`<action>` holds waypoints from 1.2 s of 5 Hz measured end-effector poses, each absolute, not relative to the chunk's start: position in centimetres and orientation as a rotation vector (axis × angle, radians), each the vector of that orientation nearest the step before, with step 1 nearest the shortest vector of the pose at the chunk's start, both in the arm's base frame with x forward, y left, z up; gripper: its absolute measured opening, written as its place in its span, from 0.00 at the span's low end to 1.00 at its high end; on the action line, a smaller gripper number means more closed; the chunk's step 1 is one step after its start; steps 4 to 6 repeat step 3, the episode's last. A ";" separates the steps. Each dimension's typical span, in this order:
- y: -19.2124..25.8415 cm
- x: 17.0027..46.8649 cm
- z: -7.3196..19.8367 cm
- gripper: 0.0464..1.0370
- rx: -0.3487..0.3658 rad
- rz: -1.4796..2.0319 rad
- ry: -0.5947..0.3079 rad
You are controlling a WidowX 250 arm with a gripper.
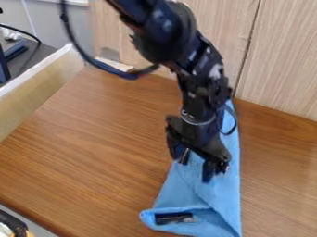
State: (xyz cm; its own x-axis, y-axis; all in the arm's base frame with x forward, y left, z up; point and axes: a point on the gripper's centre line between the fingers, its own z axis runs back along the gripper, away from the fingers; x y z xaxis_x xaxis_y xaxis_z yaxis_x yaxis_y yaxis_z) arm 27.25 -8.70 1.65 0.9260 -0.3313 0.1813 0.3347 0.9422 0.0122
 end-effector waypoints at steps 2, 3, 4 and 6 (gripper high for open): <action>-8.1 26.4 6.3 0.96 -0.020 -0.321 -0.295; -7.9 26.0 6.8 0.96 -0.034 -0.323 -0.302; -7.9 26.0 6.8 0.96 -0.034 -0.323 -0.302; -7.9 26.0 6.8 0.96 -0.034 -0.323 -0.302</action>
